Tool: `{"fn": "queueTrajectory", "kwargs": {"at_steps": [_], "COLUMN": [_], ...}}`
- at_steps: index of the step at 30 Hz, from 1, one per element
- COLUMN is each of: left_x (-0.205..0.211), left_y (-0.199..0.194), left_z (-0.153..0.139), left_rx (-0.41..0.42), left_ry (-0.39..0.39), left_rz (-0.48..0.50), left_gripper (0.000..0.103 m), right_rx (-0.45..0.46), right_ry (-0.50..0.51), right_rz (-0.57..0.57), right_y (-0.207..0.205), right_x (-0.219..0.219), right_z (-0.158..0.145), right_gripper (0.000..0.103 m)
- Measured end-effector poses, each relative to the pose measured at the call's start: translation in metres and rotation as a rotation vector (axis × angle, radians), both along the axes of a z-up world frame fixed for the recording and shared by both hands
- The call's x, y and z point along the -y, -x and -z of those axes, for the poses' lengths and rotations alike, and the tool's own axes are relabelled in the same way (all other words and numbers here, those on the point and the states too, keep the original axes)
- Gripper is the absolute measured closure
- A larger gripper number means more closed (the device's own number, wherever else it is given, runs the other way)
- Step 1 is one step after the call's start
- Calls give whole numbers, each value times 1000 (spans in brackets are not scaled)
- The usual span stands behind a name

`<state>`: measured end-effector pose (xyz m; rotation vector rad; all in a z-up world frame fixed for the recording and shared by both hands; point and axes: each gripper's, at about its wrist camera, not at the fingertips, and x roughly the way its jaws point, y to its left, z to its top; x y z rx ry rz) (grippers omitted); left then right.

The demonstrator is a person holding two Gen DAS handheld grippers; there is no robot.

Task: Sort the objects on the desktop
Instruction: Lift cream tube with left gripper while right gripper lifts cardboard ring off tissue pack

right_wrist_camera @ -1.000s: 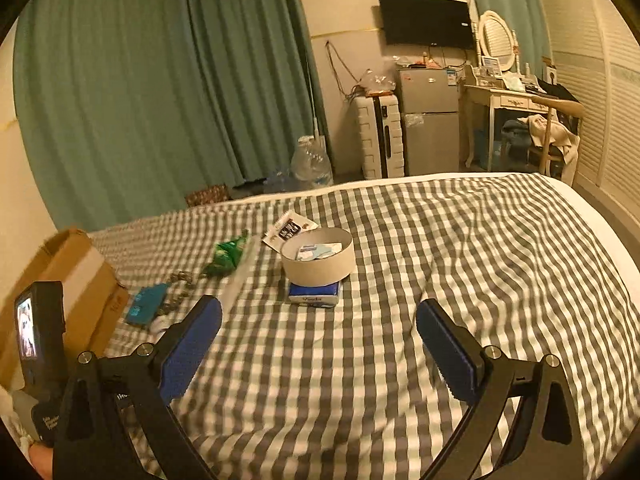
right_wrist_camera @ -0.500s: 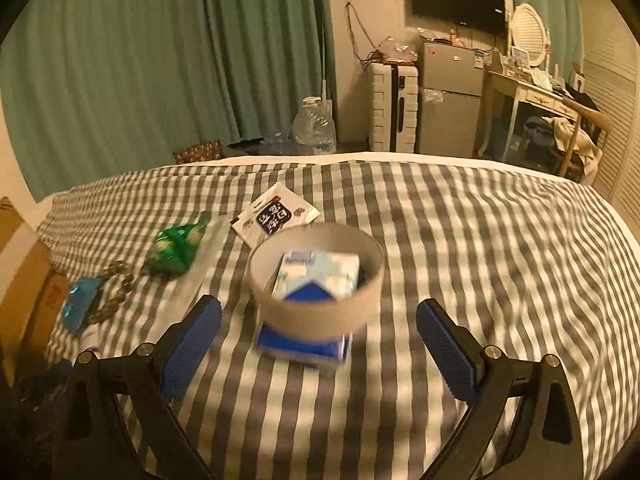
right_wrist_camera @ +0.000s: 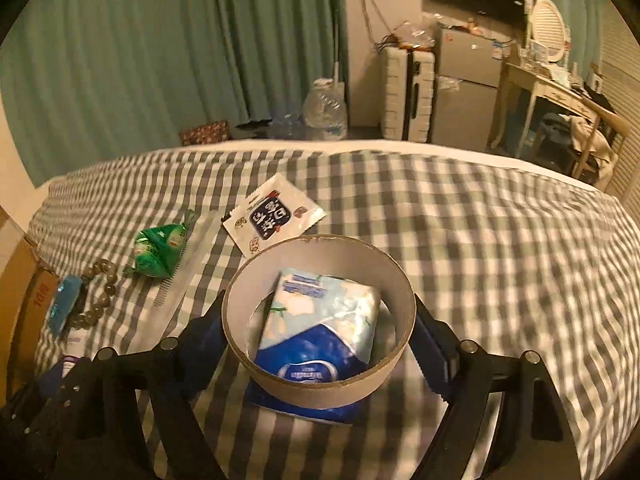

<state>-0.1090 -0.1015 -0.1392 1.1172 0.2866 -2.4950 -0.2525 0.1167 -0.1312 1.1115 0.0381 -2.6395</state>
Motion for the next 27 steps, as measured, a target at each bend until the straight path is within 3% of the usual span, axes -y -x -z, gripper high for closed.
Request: {"fn": "queueTrajectory", "kwargs": {"at_steps": [3,9,14,21,27], "left_x": [-2,3,14,12,7], "left_y": [-4,-35,-67,-89,-116], "left_z": [-2,-16,-48,-102,-128], "left_rx": [4,-25,-47,-102,-121], "left_ry": [-18,-188,-285,-312,-299], "left_rz": [45,171,195,262,299], "left_gripper": [76,76,76,76,76], "right_rx": [-13,-51,-93,-130,-135], "right_ry": [-11,36,40,94,127], "right_rz": [21,86,78,55,37], "right_y": [-23,-81,-121,-171,-209], "right_x": [-15,-48,-57,-61,-66], "right_z": [-11,-41,-66,-98,-112], "right_gripper": [21,21,21,21,21]}}
